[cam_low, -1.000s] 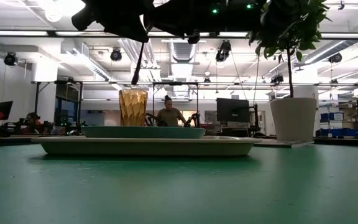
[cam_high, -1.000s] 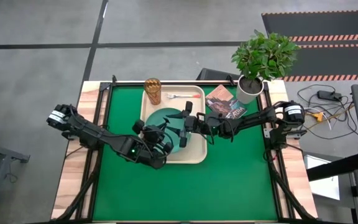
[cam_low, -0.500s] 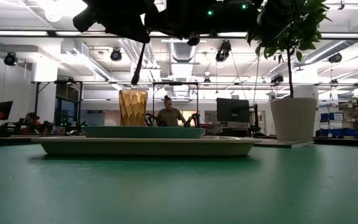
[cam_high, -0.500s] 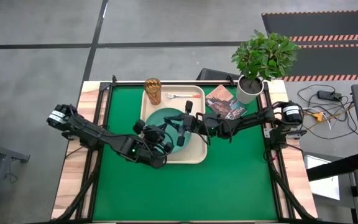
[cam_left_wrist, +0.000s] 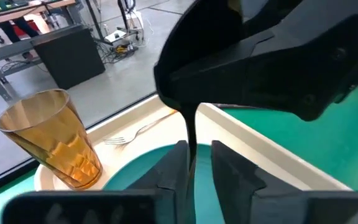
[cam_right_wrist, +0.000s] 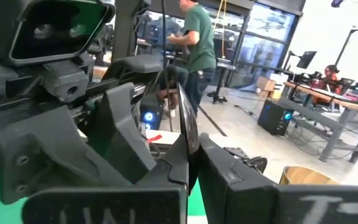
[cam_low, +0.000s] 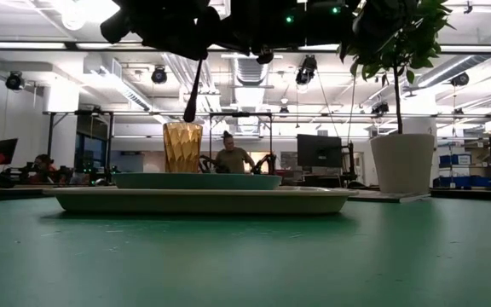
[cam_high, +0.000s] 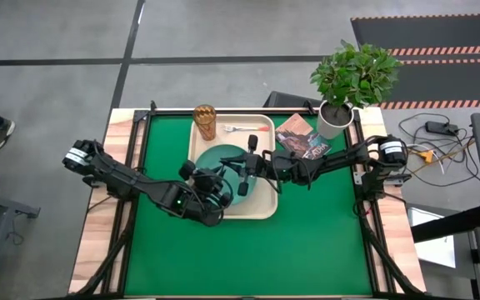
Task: Pick and place plate/cup/fork/spoon on tray
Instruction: Put the black spoon on the white tray to the top right of the green plate
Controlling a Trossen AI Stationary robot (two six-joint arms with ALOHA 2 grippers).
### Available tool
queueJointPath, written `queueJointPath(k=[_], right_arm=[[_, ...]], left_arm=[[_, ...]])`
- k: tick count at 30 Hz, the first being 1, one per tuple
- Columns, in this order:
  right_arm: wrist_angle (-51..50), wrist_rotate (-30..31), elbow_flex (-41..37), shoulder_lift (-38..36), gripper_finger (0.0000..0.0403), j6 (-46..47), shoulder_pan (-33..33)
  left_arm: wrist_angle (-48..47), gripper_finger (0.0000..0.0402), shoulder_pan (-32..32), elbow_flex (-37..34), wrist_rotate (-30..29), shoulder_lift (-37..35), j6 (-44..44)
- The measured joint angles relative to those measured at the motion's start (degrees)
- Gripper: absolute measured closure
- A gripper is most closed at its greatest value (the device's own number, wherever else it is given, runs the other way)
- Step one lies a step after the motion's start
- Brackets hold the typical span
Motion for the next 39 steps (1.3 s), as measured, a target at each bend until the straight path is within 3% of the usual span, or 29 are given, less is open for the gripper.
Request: queueJointPath(k=[6, 10, 16, 21, 25, 28, 36, 39], right_arm=[[-4.16, -0.21, -0.07, -1.41, 0.0394, -0.79, 0.02], [-12.3, -0.26, 1.02, -4.37, 0.0394, -1.33, -0.01], [-42.72, -8.21, 9.42, -7.88, 0.0394, -4.66, -0.4], [-63.27, -9.28, 16.93, -7.85, 0.0394, -6.31, -0.35], [-68.4, -9.62, 17.92, -8.11, 0.0394, -7.3, -0.38], [-68.28, -12.48, 17.49, -8.78, 0.0394, -7.27, -0.35], [-67.05, -13.98, 16.49, -8.68, 0.0394, -6.44, 0.59], [-65.9, -14.56, 16.48, -8.68, 0.0394, -6.22, 0.69]], left_arm=[[-0.07, 0.0299, -0.02, 0.0, 4.52, -0.58, 4.56], [-0.01, 0.0281, -0.32, 0.0, 8.21, -2.58, 9.21], [0.18, 0.0277, -1.53, -0.37, 13.81, -6.86, 16.44], [3.7, 0.0276, -3.12, -3.14, 15.77, -10.27, 20.69], [18.4, 0.0276, -4.1, -7.94, 27.78, -12.73, 29.94], [37.09, 0.0276, -4.1, -13.52, 34.05, -13.96, 39.87], [82.37, 0.0276, -2.66, -30.93, 32.53, -12.46, 57.83], [90.86, 0.0276, -1.3, -34.62, 32.9, -10.27, 58.25]])
